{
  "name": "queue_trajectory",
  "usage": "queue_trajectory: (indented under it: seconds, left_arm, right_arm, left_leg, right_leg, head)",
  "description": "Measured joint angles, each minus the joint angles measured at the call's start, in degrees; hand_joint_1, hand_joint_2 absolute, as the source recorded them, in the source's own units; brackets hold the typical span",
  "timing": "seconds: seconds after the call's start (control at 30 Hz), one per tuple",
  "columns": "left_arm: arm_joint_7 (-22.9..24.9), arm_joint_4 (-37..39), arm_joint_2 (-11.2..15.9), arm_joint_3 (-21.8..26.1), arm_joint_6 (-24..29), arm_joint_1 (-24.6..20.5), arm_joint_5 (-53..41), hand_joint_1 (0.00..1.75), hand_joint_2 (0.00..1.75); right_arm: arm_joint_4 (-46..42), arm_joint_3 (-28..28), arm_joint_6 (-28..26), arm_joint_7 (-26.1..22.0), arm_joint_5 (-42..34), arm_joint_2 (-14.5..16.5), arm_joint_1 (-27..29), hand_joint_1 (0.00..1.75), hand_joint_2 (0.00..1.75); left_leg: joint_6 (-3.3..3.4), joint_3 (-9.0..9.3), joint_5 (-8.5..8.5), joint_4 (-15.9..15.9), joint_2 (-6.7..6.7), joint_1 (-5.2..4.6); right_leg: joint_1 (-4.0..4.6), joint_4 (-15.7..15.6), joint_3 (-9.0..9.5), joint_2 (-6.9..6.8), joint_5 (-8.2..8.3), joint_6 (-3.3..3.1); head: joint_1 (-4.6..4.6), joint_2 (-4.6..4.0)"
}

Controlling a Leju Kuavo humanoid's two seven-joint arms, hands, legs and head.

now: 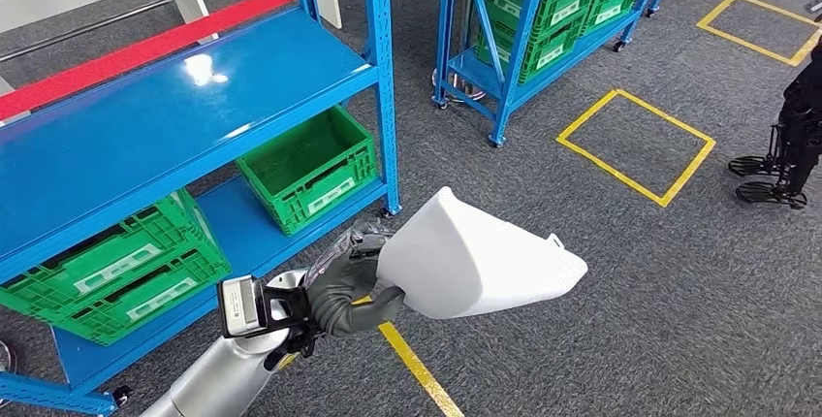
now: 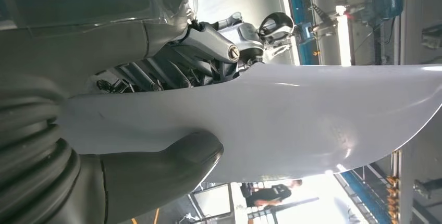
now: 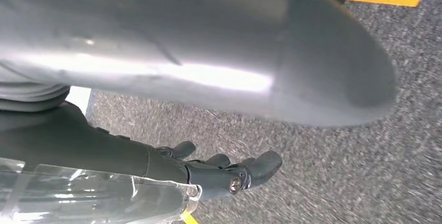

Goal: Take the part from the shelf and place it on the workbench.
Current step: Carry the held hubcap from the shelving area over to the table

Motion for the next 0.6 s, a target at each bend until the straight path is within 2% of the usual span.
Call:
queue_trajectory:
  seconds: [0.07,0.13,0.2,0.23,0.27,0.3,0.33,0.37,0.4,0.43,0.5,0.53,0.6]
  left_arm:
    - [0.1,-0.7,0.1,0.0,0.0,0.1,-0.4,1.75,1.75]
    - [0.3,-1.3,0.1,0.0,0.3,0.5,-0.7,1.75,1.75]
    - [0.7,-1.7,0.3,-0.1,0.6,1.4,-1.0,1.75,1.75]
    - [0.8,-2.0,0.4,-0.1,0.7,1.8,-1.2,1.75,1.75]
    - [0.9,-2.3,0.4,0.0,0.8,2.2,-1.4,1.75,1.75]
    - [1.0,-2.6,0.4,0.0,0.9,2.4,-1.5,1.75,1.75]
    - [1.0,-3.0,0.4,0.0,1.1,2.6,-1.6,1.75,1.75]
    - [1.1,-3.4,0.4,0.1,1.1,2.8,-1.7,1.75,1.75]
    - [1.1,-3.8,0.4,0.2,1.2,2.9,-1.7,1.75,1.75]
    - [1.2,-4.2,0.5,0.3,1.3,3.1,-1.8,1.75,1.75]
    - [1.3,-5.0,0.5,0.6,1.3,3.7,-2.2,1.75,1.75]
    - [1.3,-5.4,0.5,0.7,1.2,4.0,-2.4,1.75,1.75]
    - [1.4,-6.0,0.5,0.9,1.1,4.5,-2.8,1.75,1.75]
  right_arm:
    - [0.0,0.0,0.5,-0.1,0.2,-0.2,0.0,0.0,0.0]
    - [0.0,0.1,0.9,-0.3,0.4,-0.5,-0.2,0.0,0.0]
    - [0.0,0.1,1.2,-0.5,0.7,-0.8,-0.3,0.0,0.0]
    - [0.0,0.1,1.2,-0.5,0.8,-0.8,-0.3,0.0,0.0]
    - [0.0,0.2,1.4,-0.5,0.9,-0.9,-0.2,0.0,0.0]
    - [0.0,0.2,1.5,-0.5,1.0,-1.1,-0.1,0.0,0.0]
    - [0.0,0.2,1.6,-0.5,1.1,-1.2,-0.1,0.0,0.0]
    - [0.0,0.3,1.7,-0.5,1.1,-1.3,-0.2,0.0,0.0]
    - [-0.1,0.3,1.8,-0.5,1.2,-1.5,-0.2,0.0,0.0]
    - [-0.1,0.3,2.0,-0.5,1.3,-1.5,-0.3,0.0,0.0]
    - [-0.1,0.4,2.2,-0.5,1.6,-1.6,-0.2,0.0,0.0]
    - [-0.1,0.4,2.3,-0.6,1.8,-1.6,-0.1,0.0,0.0]
    - [-0.1,0.5,2.4,-1.1,2.1,-1.8,-0.1,0.0,0.0]
  left_leg:
    - [0.71,0.21,0.49,-0.3,1.34,0.12]
    - [1.17,0.19,0.74,-0.5,2.88,0.05]
    - [1.27,0.03,0.76,-0.5,4.54,-0.12]
    - [1.27,-0.02,0.75,-0.5,5.32,-0.16]
    - [1.24,-0.03,0.72,-0.4,6.04,-0.17]
    - [1.18,-0.01,0.66,-0.4,6.7,-0.17]
    - [1.02,0.04,0.56,-0.3,7.29,-0.23]
    - [0.78,0.02,0.39,-0.2,7.8,-0.41]
    - [0.55,0.01,0.25,-0.1,8.25,-0.58]
    - [0.32,0.0,0.13,0.0,8.7,-0.75]
    - [-0.1,0.03,0.01,0.0,9.54,-0.79]
    - [-0.43,-0.1,-0.36,0.3,9.23,-0.68]
    - [-1.09,-1.57,-2.77,3.6,6.68,-0.35]
  right_leg:
    - [0.17,1.8,-1.1,-1.87,-1.13,0.38]
    - [0.48,8.1,-4.07,-4.88,-4.58,0.61]
    - [0.48,15.5,-7.21,-5.91,-7.58,0.86]
    - [0.47,16.8,-7.53,-6.08,-7.77,0.91]
    - [0.45,15.7,-6.6,-6.31,-6.94,0.91]
    - [0.44,12.4,-4.6,-6.76,-5.44,0.87]
    - [0.46,7.9,-2.04,-7.85,-3.99,0.8]
    - [0.55,4.0,0.14,-8.84,-2.91,0.57]
    - [0.66,1.4,1.52,-9.45,-2.35,0.28]
    - [0.81,0.2,2.1,-9.73,-2.28,-0.03]
    - [0.97,0.1,1.92,-8.59,-2.14,-0.74]
    - [0.92,0.1,1.81,-8.12,-2.03,-1.03]
    - [0.67,0.0,1.63,-7.16,-1.71,-1.63]
  head:
    - [0.18,0.0]
    - [0.39,0.0]
    - [0.44,0.0]
    - [0.45,0.0]
    - [0.46,0.0]
    - [0.46,0.0]
    - [0.48,0.0]
    - [0.48,0.0]
    - [0.42,0.0]
    - [0.35,0.0]
    - [0.22,0.0]
    - [0.21,0.0]
    - [0.14,0.0]
